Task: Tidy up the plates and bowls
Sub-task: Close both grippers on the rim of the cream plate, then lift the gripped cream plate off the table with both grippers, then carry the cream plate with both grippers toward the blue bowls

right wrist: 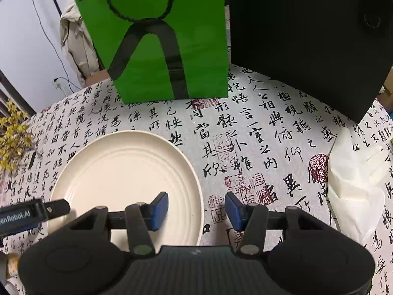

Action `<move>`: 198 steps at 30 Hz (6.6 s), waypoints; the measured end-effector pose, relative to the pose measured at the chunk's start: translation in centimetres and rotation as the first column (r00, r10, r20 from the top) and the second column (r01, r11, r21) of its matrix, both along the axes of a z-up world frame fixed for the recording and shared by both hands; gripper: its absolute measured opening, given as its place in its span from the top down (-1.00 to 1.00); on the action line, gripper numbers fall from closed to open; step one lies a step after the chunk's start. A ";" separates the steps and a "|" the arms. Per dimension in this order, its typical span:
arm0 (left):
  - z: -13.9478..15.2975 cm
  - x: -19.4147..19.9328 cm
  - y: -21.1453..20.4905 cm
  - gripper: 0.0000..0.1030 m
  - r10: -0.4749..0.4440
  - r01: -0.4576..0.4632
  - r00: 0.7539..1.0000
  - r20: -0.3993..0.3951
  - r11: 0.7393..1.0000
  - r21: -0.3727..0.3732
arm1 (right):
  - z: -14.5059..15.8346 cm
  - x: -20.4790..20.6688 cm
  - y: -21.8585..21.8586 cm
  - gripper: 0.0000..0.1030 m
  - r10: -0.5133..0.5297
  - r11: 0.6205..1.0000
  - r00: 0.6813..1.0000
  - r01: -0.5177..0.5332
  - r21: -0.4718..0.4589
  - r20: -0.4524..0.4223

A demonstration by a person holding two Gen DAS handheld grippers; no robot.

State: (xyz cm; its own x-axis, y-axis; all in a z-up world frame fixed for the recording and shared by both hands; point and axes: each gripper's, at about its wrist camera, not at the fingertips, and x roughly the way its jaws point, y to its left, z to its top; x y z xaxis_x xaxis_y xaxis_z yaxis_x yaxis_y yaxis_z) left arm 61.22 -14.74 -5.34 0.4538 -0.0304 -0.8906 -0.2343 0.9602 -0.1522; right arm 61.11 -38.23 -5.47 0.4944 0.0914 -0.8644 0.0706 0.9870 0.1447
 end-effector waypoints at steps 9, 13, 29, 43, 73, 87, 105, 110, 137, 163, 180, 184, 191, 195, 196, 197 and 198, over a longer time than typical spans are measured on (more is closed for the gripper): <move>-0.4 0.5 -0.4 -0.11 -0.042 0.041 0.999 0.010 0.999 0.018 | -1.0 0.1 -0.4 0.48 -0.008 1.000 1.000 0.008 0.025 -0.010; -0.3 0.5 -0.1 0.00 -0.036 0.036 0.999 0.016 0.999 0.013 | -0.9 0.2 -0.4 0.48 -0.012 0.999 1.000 0.013 0.031 -0.014; -0.3 0.4 -0.8 0.37 -0.069 0.068 0.997 0.039 0.997 0.033 | -1.0 0.1 0.8 0.54 0.050 0.999 0.999 -0.050 0.004 0.000; -0.2 0.3 -1.2 0.62 -0.092 0.089 0.994 0.050 0.994 0.060 | 0.1 -0.5 1.0 0.74 0.068 0.998 0.996 -0.069 -0.001 0.065; 5.4 -2.8 -1.1 0.62 -0.077 0.067 0.980 0.184 0.996 0.061 | 3.6 -3.3 0.3 0.75 0.044 0.997 0.984 -0.054 0.053 0.175; 8.0 -5.3 -0.8 0.62 -0.075 0.064 0.971 0.228 0.996 0.054 | 6.0 -5.7 0.3 0.75 0.037 0.997 0.975 -0.052 0.060 0.218; 10.1 -8.2 -0.6 0.62 -0.084 0.073 0.963 0.257 0.996 0.054 | 7.9 -8.8 0.3 0.75 0.034 0.996 0.966 -0.054 0.069 0.255; 10.8 -9.2 -0.5 0.62 -0.088 0.075 0.959 0.268 0.995 0.060 | 8.3 -9.6 0.3 0.75 0.026 0.996 0.964 -0.048 0.076 0.263; 13.4 -14.7 0.6 0.62 -0.084 0.064 0.945 0.317 0.995 0.074 | 10.9 -15.4 2.0 0.75 0.038 0.996 0.947 -0.061 0.063 0.318; 13.9 -18.6 2.6 0.62 -0.081 0.061 0.936 0.342 0.996 0.069 | 11.3 -19.3 3.9 0.75 0.040 0.995 0.940 -0.068 0.070 0.338; 14.6 -21.1 3.7 0.62 -0.075 0.054 0.929 0.361 0.996 0.066 | 11.7 -21.9 5.1 0.75 0.045 0.994 0.936 -0.077 0.077 0.348; 14.8 -21.9 4.1 0.62 -0.072 0.052 0.927 0.368 0.997 0.064 | 11.9 -22.7 5.3 0.75 0.047 0.994 0.934 -0.080 0.079 0.354; 15.0 -23.6 4.6 0.63 -0.071 0.051 0.922 0.380 0.997 0.064 | 12.3 -24.2 5.8 0.75 0.050 0.994 0.930 -0.083 0.076 0.365; 15.2 -24.6 4.8 0.62 -0.071 0.050 0.920 0.386 0.997 0.064 | 12.5 -25.2 6.1 0.75 0.050 0.994 0.928 -0.083 0.075 0.369; 15.3 -24.9 4.9 0.62 -0.071 0.050 0.919 0.388 0.997 0.065 | 12.5 -25.3 6.1 0.75 0.050 0.994 0.928 -0.083 0.076 0.369; 15.4 -25.2 5.0 0.62 -0.071 0.050 0.918 0.390 0.997 0.065 | 12.5 -25.5 6.2 0.75 0.049 0.994 0.927 -0.084 0.076 0.371; 15.4 -25.5 5.1 0.62 -0.070 0.049 0.917 0.392 0.997 0.064 | 12.5 -25.8 6.3 0.75 0.050 0.994 0.927 -0.084 0.076 0.372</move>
State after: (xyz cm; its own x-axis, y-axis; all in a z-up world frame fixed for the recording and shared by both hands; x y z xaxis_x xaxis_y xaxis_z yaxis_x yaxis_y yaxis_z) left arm 35.73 -9.69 10.04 0.7665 -0.0272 -0.6416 -0.1076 0.9795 -0.1700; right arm 35.30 -31.95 7.00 0.7666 0.2035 -0.6090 -0.0702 0.9693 0.2355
